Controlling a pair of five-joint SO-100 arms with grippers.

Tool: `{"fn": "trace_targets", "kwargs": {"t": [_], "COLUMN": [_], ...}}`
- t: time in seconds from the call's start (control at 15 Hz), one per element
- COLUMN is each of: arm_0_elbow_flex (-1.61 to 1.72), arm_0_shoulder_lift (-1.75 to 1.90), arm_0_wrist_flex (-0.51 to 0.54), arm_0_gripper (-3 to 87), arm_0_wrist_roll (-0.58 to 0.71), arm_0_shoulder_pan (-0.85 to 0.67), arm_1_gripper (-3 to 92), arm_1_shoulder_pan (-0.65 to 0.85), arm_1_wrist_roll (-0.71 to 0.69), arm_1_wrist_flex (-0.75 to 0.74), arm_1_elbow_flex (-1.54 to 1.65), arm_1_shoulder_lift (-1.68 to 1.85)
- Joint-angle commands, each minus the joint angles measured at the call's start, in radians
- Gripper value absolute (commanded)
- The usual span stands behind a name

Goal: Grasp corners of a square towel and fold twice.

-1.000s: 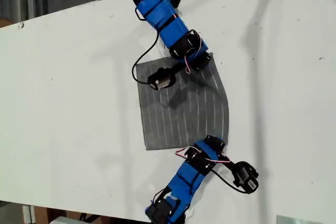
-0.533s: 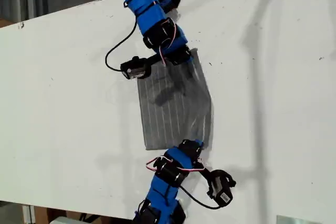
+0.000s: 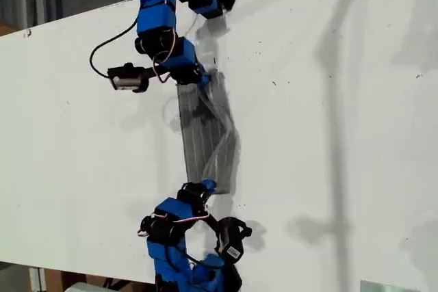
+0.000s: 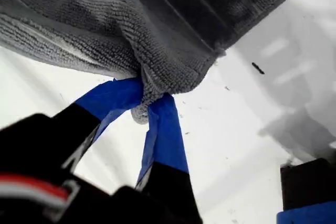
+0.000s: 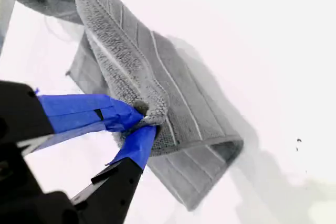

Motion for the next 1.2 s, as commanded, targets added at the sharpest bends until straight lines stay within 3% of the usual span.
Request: {"fn": "trace_targets", "kwargs": {"t": [0.0, 0.2, 0.33, 0.47, 0.67, 0.87, 1.13], "arm_0_elbow_flex": [0.109, 0.357, 0.614, 0.787, 0.885, 0.957, 0.893], "arm_0_shoulder_lift": [0.121, 0.227, 0.339, 0.419, 0.428, 0.397, 0.416], "arm_0_wrist_flex": [-0.032, -0.133, -0.311, -0.399, -0.457, -0.525, -0.442], "arm_0_gripper": [-0.3, -0.3, -0.2, -0.2, -0.2, -0.2, -0.2], "arm_0_wrist_roll": [0.043, 0.077, 0.109, 0.121, 0.178, 0.199, 0.127], "arm_0_shoulder_pan": [-0.106, -0.207, -0.275, -0.331, -0.416, -0.445, -0.350], "arm_1_gripper": [-0.1, -0.1, -0.1, -0.1, -0.1, -0.1, -0.1], "arm_1_shoulder_pan": [0.101, 0.215, 0.259, 0.288, 0.390, 0.402, 0.374], "arm_1_wrist_roll": [-0.049, -0.135, -0.181, -0.213, -0.304, -0.310, -0.259], "arm_1_wrist_flex": [-0.049, -0.135, -0.212, -0.238, -0.275, -0.333, -0.207], "arm_1_elbow_flex": [0.029, 0.097, 0.164, 0.179, 0.178, 0.210, 0.235], "arm_1_shoulder_lift": [0.055, 0.041, 0.034, 0.011, -0.052, -0.137, -0.133]}}
